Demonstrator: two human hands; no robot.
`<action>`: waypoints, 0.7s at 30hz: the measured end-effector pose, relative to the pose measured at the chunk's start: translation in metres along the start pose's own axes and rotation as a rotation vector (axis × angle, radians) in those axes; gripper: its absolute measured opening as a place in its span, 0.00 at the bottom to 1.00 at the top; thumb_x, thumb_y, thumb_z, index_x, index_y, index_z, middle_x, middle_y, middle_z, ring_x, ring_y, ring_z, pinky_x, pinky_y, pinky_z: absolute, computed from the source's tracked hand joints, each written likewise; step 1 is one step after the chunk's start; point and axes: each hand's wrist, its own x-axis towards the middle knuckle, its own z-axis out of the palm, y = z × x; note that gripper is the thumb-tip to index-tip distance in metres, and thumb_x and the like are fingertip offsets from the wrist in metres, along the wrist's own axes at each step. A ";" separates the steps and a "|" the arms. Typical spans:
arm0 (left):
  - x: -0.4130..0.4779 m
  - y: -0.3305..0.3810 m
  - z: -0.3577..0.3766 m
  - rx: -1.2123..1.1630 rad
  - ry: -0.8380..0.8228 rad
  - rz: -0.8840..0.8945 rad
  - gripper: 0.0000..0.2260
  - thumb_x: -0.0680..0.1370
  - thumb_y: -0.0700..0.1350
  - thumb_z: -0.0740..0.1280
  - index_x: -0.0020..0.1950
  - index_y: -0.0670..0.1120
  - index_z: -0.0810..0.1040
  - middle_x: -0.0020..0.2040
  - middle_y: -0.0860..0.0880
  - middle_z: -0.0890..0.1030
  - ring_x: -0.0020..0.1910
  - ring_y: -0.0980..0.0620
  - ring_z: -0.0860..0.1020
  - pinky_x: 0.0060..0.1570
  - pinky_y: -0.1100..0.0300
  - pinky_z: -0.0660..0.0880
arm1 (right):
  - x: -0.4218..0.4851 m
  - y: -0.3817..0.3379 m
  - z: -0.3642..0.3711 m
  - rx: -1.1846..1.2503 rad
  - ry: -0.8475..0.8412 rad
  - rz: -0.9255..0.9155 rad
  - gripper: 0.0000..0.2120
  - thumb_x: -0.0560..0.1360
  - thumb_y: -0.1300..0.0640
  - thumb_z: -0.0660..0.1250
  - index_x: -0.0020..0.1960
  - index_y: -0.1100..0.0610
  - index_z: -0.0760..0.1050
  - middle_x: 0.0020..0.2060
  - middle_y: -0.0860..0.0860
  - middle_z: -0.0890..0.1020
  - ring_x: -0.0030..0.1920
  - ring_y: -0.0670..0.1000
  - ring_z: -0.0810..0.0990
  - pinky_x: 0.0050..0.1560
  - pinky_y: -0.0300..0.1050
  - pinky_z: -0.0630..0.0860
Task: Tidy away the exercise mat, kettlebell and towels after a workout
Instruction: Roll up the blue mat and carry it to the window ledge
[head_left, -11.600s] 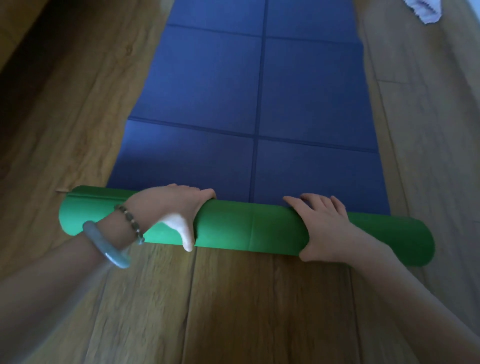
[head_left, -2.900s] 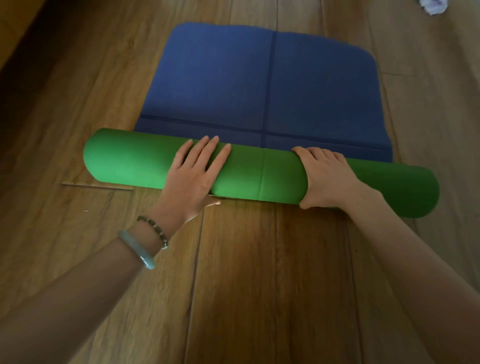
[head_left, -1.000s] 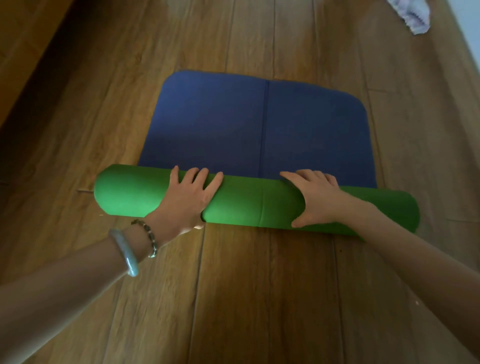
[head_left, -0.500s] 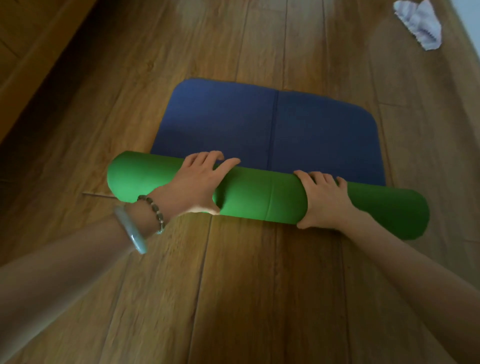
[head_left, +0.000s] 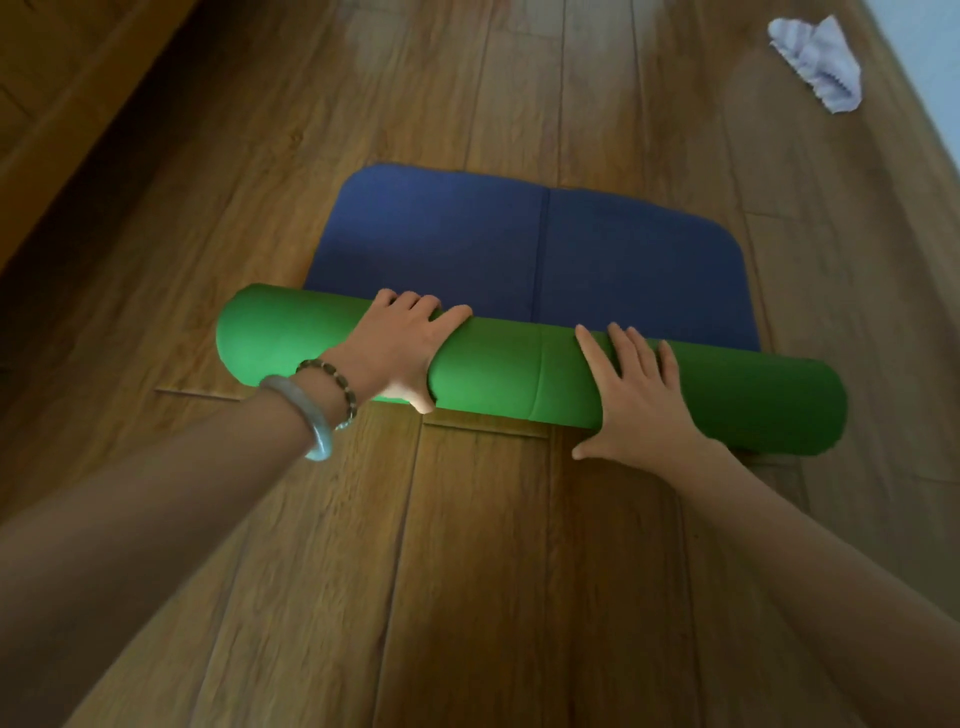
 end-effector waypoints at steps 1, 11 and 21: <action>0.000 0.000 -0.002 -0.010 -0.025 0.010 0.52 0.59 0.64 0.75 0.74 0.53 0.50 0.66 0.47 0.68 0.63 0.46 0.68 0.65 0.49 0.61 | -0.003 -0.001 0.003 -0.015 0.017 0.011 0.63 0.60 0.37 0.75 0.75 0.48 0.31 0.76 0.58 0.46 0.76 0.58 0.43 0.73 0.61 0.41; -0.037 0.011 0.004 -0.160 -0.346 0.113 0.50 0.56 0.64 0.75 0.71 0.58 0.52 0.59 0.53 0.71 0.57 0.51 0.70 0.59 0.53 0.64 | -0.050 -0.023 0.019 -0.006 -0.088 -0.017 0.54 0.62 0.37 0.71 0.75 0.49 0.41 0.72 0.55 0.57 0.72 0.56 0.56 0.72 0.62 0.49; -0.071 0.029 0.022 -0.136 0.122 0.075 0.56 0.56 0.78 0.60 0.75 0.45 0.59 0.71 0.43 0.67 0.69 0.43 0.65 0.68 0.51 0.56 | 0.009 -0.002 -0.020 0.149 -0.450 -0.037 0.56 0.54 0.40 0.78 0.73 0.46 0.49 0.65 0.50 0.65 0.66 0.55 0.63 0.67 0.62 0.59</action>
